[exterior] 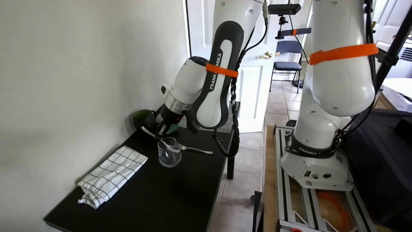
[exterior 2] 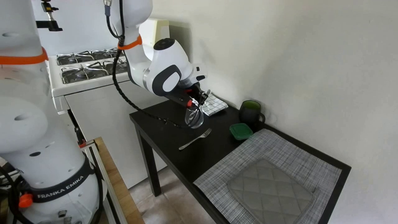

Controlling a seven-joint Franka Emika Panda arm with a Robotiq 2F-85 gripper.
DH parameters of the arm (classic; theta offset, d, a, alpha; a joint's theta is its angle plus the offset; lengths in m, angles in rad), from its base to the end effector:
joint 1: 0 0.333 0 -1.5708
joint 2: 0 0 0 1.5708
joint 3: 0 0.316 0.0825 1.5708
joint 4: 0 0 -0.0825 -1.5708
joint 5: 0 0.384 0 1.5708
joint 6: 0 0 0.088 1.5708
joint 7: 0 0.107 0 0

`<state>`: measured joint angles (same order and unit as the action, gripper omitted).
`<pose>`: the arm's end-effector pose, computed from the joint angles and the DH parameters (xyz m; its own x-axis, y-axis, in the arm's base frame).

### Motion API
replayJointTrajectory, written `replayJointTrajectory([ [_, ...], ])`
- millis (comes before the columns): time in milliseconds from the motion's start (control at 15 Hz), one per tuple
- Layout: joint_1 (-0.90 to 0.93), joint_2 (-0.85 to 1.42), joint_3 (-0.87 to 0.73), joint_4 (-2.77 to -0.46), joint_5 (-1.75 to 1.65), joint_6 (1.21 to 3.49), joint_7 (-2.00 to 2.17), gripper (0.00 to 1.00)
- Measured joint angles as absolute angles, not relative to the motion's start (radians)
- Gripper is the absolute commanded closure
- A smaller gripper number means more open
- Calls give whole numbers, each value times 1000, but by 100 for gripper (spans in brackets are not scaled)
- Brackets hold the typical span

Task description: Place the cutlery in the cup

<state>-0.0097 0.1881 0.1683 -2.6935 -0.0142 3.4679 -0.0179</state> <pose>0.4451 0.0745 0.2389 0.8189 0.1426 0.5560 0.1832 -0.9829 -0.0177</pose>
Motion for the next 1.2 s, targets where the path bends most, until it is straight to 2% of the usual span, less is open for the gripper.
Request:
replayJointTrajectory([
  [200,-6,188,161,-2693,-14,3468,-16,98],
  [267,-5,188,159,-2693,-14,3468,-16,88],
  [333,-2,188,157,-2693,-14,3468,-15,65],
  [467,2,189,156,-2694,-14,3468,-14,61],
  [533,4,189,155,-2694,-14,3468,-13,55],
  [1000,12,189,156,-2695,-14,3468,7,3],
  [1200,2,186,170,-2695,-17,3468,22,0],
])
